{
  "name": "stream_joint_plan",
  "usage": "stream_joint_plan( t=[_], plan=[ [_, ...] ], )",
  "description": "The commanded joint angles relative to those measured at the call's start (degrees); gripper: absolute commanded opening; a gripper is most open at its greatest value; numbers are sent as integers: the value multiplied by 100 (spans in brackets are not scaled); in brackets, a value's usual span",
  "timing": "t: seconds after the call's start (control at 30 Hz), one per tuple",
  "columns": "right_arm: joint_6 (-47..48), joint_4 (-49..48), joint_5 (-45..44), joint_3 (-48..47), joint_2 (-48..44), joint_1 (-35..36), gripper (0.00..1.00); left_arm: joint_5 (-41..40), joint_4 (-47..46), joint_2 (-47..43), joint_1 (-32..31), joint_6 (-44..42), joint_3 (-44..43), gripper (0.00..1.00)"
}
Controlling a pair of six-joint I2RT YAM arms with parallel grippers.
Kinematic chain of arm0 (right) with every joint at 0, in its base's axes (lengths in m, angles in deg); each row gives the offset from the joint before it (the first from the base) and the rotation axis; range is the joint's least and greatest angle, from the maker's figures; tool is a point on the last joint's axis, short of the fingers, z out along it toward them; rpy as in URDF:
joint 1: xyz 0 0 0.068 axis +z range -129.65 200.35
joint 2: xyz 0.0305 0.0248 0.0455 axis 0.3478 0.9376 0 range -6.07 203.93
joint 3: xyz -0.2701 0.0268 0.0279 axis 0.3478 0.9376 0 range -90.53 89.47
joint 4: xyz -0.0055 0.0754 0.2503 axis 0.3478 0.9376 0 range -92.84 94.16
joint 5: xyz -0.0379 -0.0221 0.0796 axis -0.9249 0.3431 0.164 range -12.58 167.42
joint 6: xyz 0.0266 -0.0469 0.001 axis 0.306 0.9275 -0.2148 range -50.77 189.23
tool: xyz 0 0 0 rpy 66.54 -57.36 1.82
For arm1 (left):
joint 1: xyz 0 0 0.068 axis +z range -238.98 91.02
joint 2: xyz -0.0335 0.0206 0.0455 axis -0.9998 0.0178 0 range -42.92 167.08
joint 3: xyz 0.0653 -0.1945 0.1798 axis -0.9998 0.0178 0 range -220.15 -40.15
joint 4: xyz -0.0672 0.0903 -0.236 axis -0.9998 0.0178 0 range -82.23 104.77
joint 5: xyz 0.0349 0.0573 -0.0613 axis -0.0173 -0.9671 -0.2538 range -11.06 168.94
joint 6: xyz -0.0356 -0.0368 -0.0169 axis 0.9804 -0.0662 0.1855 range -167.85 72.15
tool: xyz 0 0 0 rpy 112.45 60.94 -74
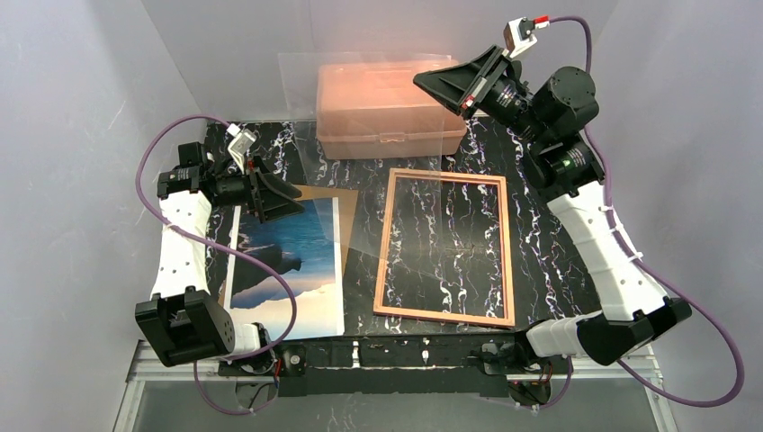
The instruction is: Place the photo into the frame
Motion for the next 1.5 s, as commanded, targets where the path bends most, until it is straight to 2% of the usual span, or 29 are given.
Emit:
stream_joint_plan(
  t=[0.0, 0.23, 0.37, 0.43, 0.63, 0.67, 0.77, 0.83, 0.87, 0.93, 1.1, 1.17, 1.23, 1.27, 1.33, 1.47],
  plan=[
    [-386, -706, 155, -82, -178, -2, 1, 42, 120, -81, 36, -165, -28, 98],
    [-441, -843, 165, 69, -141, -5, 1, 619, 129, -84, 26, -111, -38, 98],
    [-164, -680, 32, 198, -166, -18, 1, 946, 146, -198, 27, -69, -27, 88],
    [9, -585, -34, 222, -171, -45, 1, 973, 145, -261, 25, -35, -24, 78],
    [98, -696, 17, 384, -116, -224, 1, 1061, 145, -407, 25, 45, -70, 32],
    [92, -729, 35, 432, -107, -235, 1, 1074, 145, -419, 25, 59, -98, 27],
    [67, -837, 103, 537, -95, -288, 1, 1152, 153, -412, 25, 106, -162, 21],
    [150, -826, 118, 588, -110, -339, 1, 1155, 162, -392, 26, 130, -191, 9],
    [197, -796, 141, 614, -115, -379, 1, 1131, 162, -371, 25, 153, -201, 0],
    [248, -793, 252, 720, -101, -474, 5, 1085, 162, -332, 25, 206, -221, 0],
    [408, -789, 546, 1388, -117, -638, 30, 1125, 221, -249, 36, 312, -212, 0],
    [462, -718, 610, 1721, -119, -670, 37, 1202, 412, -168, 25, 241, -244, 0],
    [511, -723, 611, 2042, -135, -698, 45, 1281, 1102, -5, 56, -283, -371, 0],
    [516, -756, 592, 2187, -147, -708, 48, 1358, 1649, 121, 91, -809, -456, 0],
    [487, -918, 580, 2433, -158, -715, 54, 1453, 3359, 508, 181, -2434, -752, 0],
    [221, -1340, 666, 2837, -150, -702, 59, 1467, 3634, 890, 229, -2538, -740, 0]
  ],
)
